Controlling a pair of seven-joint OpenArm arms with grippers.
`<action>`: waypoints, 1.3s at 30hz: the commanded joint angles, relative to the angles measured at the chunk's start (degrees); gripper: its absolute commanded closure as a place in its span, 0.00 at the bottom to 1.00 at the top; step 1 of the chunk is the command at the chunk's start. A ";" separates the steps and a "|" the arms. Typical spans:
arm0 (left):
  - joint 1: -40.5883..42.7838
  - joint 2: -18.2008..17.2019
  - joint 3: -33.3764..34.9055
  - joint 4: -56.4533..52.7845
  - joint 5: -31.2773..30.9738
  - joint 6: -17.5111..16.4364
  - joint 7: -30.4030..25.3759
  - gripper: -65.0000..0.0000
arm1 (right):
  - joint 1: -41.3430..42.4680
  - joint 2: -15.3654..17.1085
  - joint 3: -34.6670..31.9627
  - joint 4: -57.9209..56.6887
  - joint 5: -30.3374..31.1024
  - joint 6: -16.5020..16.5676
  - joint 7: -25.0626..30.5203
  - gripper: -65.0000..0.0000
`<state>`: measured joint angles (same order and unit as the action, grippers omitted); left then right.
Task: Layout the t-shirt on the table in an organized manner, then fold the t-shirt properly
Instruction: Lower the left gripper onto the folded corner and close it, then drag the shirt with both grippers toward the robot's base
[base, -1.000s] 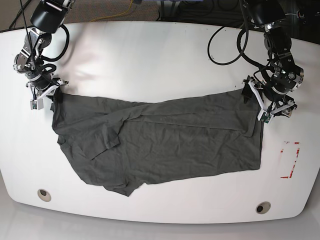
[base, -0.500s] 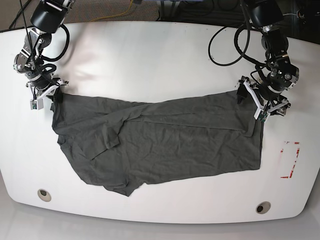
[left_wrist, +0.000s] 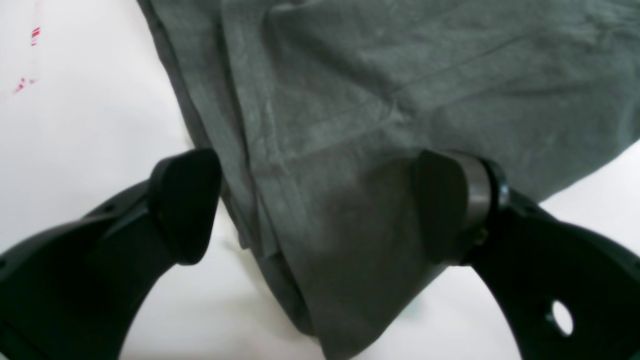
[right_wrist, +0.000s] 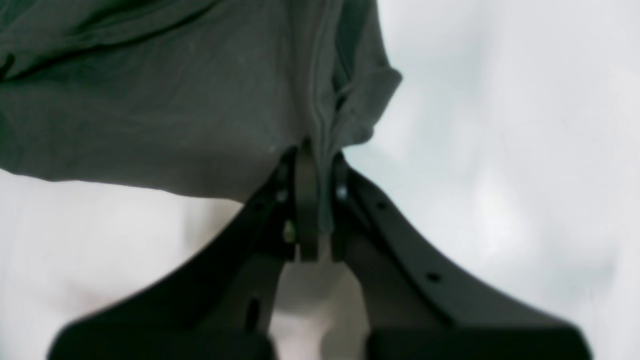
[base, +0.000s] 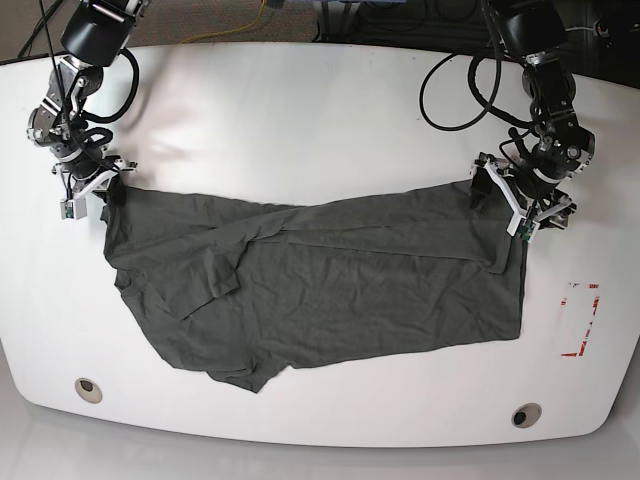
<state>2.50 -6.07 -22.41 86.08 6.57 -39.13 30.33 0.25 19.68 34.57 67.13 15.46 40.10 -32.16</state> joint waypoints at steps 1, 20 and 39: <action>-0.79 -1.45 -0.14 0.47 -0.55 1.82 -1.89 0.10 | 0.23 0.93 0.11 0.60 -1.27 -0.10 -1.82 1.00; -0.79 -4.79 -0.14 -5.25 -0.63 4.10 -5.76 0.11 | 0.41 0.93 0.11 0.60 -1.35 -0.10 -1.82 1.00; -0.70 -4.79 0.13 -10.52 -0.55 3.93 -7.86 0.27 | 0.23 0.93 0.11 0.60 -1.00 -0.10 -1.82 1.00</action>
<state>1.76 -10.52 -22.39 75.46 3.73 -35.16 20.03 0.27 19.68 34.57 67.13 15.44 40.10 -32.16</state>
